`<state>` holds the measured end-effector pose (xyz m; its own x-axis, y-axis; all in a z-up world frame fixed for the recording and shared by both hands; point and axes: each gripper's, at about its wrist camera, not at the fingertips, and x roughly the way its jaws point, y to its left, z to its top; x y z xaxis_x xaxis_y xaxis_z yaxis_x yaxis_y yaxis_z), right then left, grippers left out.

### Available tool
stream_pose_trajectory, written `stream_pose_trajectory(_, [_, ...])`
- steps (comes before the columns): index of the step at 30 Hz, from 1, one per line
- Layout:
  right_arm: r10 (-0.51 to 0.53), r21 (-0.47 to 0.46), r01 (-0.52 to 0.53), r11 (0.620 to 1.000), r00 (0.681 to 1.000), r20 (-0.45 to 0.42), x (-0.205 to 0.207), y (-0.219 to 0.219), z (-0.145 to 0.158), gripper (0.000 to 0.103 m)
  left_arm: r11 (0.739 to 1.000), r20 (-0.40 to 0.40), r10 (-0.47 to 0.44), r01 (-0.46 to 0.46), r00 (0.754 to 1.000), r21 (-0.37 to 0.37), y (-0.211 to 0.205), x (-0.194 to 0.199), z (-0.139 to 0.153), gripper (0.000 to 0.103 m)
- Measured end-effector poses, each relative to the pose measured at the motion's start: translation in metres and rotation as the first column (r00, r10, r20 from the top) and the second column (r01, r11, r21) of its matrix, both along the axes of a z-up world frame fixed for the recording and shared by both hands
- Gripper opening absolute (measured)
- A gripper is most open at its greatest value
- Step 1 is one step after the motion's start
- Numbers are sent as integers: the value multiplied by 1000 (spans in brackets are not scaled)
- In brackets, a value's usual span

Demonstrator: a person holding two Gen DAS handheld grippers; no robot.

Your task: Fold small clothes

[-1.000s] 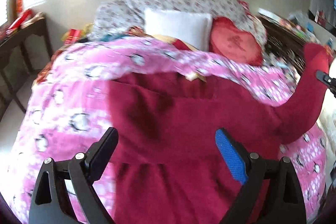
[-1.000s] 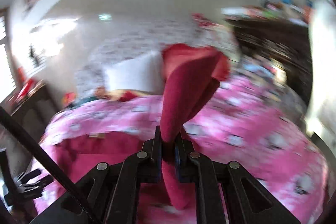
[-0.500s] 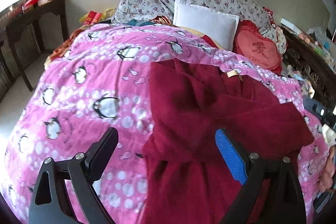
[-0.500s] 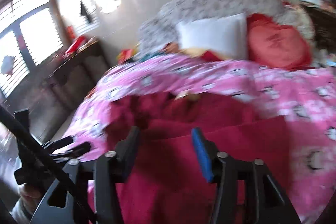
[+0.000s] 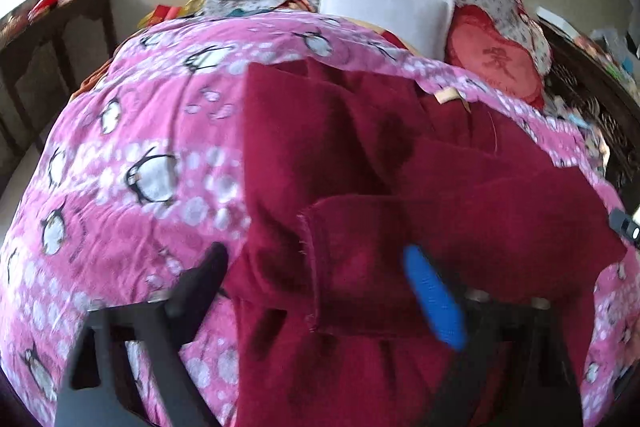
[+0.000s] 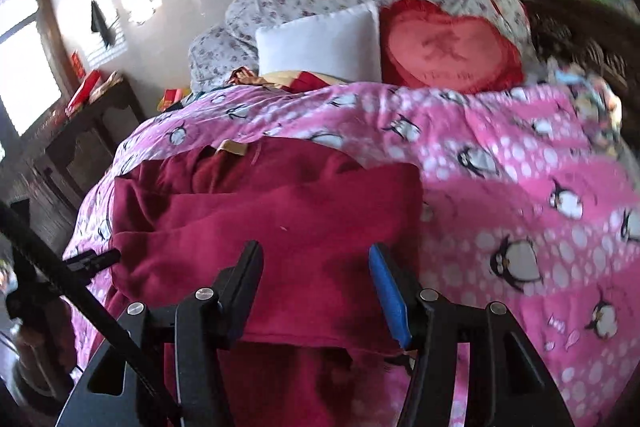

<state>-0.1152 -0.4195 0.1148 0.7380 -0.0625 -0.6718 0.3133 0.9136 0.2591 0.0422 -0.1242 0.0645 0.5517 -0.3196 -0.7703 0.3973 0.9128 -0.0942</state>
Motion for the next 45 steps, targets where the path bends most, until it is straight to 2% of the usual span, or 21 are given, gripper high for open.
stream_pose_trajectory(1, [-6, 9, 6, 1000, 1000, 5, -1, -2, -1, 59, 999, -5, 0, 0, 1000, 36, -4, -1, -4, 28])
stream_pose_trajectory(2, [-14, 24, 14, 1000, 1000, 13, -4, -5, -2, 59, 999, -10, 2, -2, 1000, 48, -6, -2, -6, 20])
stream_pose_trajectory(4, [-20, 36, 19, 999, 1000, 20, -6, -7, -2, 59, 999, 14, 0, 0, 1000, 37, -7, -6, -3, 12])
stream_pose_trajectory(8, [-34, 28, 33, 999, 999, 36, -11, -10, 5, 60, 1000, 50, -3, 4, 999, -20, 2, -11, 21, 8])
stream_pose_trajectory(12, [-75, 27, 73, 997, 995, 64, -15, -19, 15, 63, 998, 144, -32, 39, 989, -44, 3, -18, 62, 5])
stream_pose_trajectory(15, [-84, 13, 83, 996, 994, 64, -11, -18, 21, 63, 999, 213, -6, 16, 977, -44, 4, -10, 84, 5])
stream_pose_trajectory(17, [-75, -10, 76, 997, 995, 64, -8, -13, 23, 63, 999, 226, 19, -8, 974, -49, 7, 2, 91, 5])
stream_pose_trajectory(20, [-36, -57, 39, 998, 998, 54, 0, 1, 20, 63, 998, 210, 58, -56, 976, -14, 9, 25, 79, 5])
stream_pose_trajectory(23, [16, -116, -18, 993, 1000, -21, 16, 17, -1, 63, 995, 143, 82, -90, 986, 45, 11, 41, 42, 5])
stream_pose_trajectory(26, [4, -214, -38, 976, 987, -159, 31, 26, -35, 63, 990, 84, 80, -89, 993, 112, 9, 52, 3, 6])
stream_pose_trajectory(28, [22, -180, -50, 982, 988, -154, 28, 22, -42, 63, 989, 78, 80, -89, 994, 119, 14, 49, -3, 9])
stream_pose_trajectory(29, [17, -128, -37, 991, 989, -148, 25, 15, -38, 63, 990, 79, 80, -88, 994, 109, 17, 47, 0, 9])
stream_pose_trajectory(31, [4, -104, -17, 994, 993, -122, 22, 8, -28, 63, 990, 81, 105, -112, 991, 85, 26, 44, 12, 24])
stream_pose_trajectory(33, [-19, -147, 8, 989, 997, -73, 19, 8, -11, 63, 990, 104, 124, -130, 987, 48, 32, 38, 23, 48])
stream_pose_trajectory(34, [-18, -154, 9, 988, 998, -57, 20, 9, -6, 63, 991, 132, 125, -130, 983, 30, 33, 33, 29, 52])
stream_pose_trajectory(36, [1, -152, -6, 988, 1000, -31, 26, 12, 2, 63, 992, 166, 109, -118, 980, 45, 27, 26, 34, 62])
stream_pose_trajectory(38, [13, -164, -18, 986, 999, -35, 35, 17, 4, 55, 993, 178, 87, -99, 980, 57, 18, 22, 33, 68])
stream_pose_trajectory(40, [22, -189, -35, 981, 997, -72, 51, 22, -3, 28, 993, 177, 69, -84, 982, 77, 7, 24, 27, 70])
stream_pose_trajectory(42, [1, -197, -24, 980, 993, -118, 66, 21, -17, 26, 990, 168, 73, -92, 983, 109, -3, 32, 15, 70])
stream_pose_trajectory(45, [-19, -193, -7, 981, 992, -128, 79, 12, -33, 26, 988, 115, 92, -105, 989, 115, -8, 48, -7, 70])
